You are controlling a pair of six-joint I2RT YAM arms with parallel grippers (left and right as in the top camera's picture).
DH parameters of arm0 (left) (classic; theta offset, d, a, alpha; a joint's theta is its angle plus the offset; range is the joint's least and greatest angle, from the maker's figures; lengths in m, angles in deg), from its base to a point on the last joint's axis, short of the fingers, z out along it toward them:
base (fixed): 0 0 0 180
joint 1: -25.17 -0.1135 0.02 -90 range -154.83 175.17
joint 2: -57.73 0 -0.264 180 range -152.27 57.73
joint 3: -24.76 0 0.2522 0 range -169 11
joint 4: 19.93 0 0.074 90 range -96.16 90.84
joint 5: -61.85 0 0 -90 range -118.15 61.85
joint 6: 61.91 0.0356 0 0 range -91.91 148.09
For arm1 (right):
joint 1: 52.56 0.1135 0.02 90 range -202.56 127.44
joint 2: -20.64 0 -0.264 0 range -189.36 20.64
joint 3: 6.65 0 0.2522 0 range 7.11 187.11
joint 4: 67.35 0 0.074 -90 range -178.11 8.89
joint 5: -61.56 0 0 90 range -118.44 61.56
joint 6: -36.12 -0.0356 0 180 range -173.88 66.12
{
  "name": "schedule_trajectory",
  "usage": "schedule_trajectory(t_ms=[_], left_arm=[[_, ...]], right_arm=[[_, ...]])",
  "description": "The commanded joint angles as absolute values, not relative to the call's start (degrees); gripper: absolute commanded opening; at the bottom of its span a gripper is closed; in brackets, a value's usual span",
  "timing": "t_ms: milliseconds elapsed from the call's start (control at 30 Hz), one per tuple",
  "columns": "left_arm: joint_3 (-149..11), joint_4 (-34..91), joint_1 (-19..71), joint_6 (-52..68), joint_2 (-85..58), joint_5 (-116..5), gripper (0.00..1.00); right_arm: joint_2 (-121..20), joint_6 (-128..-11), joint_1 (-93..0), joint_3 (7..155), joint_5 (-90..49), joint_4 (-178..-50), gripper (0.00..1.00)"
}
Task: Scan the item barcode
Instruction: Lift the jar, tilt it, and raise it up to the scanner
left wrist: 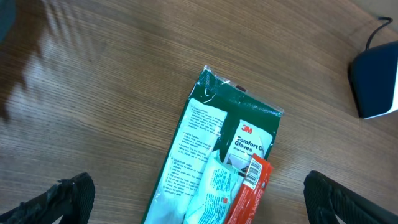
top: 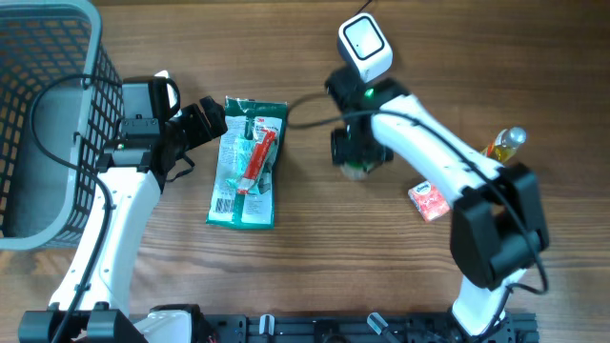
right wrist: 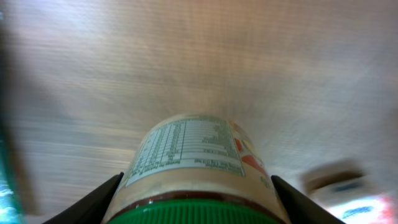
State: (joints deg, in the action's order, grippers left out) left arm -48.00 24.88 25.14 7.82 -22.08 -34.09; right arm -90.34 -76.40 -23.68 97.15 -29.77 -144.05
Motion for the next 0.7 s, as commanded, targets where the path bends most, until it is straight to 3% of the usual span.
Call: schedule_trajectory(t_ms=[0,100,200,233,267,400,500,667], left_arm=[[-48.92,24.75,24.9,8.13,-21.36,-34.74,1.0],[-48.92,24.75,24.9,8.15,-21.36,-34.74,1.0],[-48.92,24.75,24.9,8.13,-21.36,-34.74,1.0],[-48.92,24.75,24.9,8.15,-21.36,-34.74,1.0],[-48.92,24.75,24.9,8.13,-21.36,-34.74,1.0],[-48.92,24.75,24.9,8.15,-21.36,-34.74,1.0],[-48.92,24.75,24.9,8.13,-21.36,-34.74,1.0],[-48.92,24.75,24.9,8.15,-21.36,-34.74,1.0]], right_arm=[[-85.03,-66.31,-25.58,109.5,-30.09,-147.79,0.4],[-84.79,-56.8,-27.13,115.05,-32.94,-145.01,0.4],[-85.51,-55.36,-29.23,114.16,-37.72,-137.65,0.38],[-85.93,-55.36,-30.17,113.5,-37.92,-134.87,0.25],[-86.47,-55.64,-31.42,112.67,-37.83,-131.09,0.2],[-90.1,-55.77,-34.83,111.56,-37.68,-119.99,0.25],[-94.93,-55.33,-36.44,111.54,-36.94,-110.87,0.06],[-102.17,-55.38,-36.9,111.54,-30.97,-94.78,0.04]])
